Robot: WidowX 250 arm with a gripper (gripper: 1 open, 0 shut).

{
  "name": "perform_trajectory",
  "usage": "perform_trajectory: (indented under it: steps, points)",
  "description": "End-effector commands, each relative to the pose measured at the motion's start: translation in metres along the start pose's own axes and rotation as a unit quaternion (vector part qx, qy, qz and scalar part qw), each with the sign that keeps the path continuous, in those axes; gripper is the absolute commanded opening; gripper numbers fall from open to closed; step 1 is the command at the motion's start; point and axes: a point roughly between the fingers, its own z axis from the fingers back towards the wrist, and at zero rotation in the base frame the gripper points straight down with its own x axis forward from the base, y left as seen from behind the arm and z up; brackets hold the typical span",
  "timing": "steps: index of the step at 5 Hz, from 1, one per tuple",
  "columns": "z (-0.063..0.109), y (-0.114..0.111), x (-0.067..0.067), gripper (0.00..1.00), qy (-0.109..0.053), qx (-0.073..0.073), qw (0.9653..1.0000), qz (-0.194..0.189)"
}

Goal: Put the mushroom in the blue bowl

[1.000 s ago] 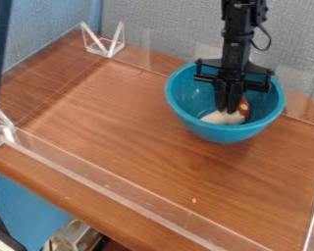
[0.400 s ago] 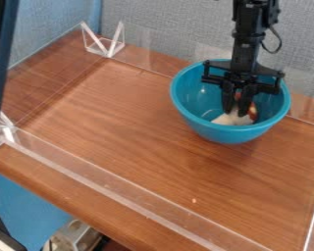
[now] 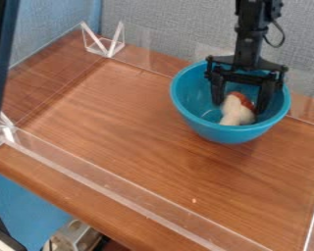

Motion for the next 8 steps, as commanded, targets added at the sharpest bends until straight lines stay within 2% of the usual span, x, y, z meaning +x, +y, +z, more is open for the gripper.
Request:
perform_trajectory:
  steps: [1,3,5,8]
  points:
    - [0.018,0.014,0.004,1.00,-0.034,-0.007,0.9994,0.008]
    - [0.017,0.010,-0.006,1.00,-0.033,-0.006,0.9985,0.043]
    - [0.037,0.013,-0.009,1.00,-0.033,-0.002,0.9971,0.068]
    - [0.021,0.004,-0.009,1.00,-0.034,0.002,0.9925,0.117]
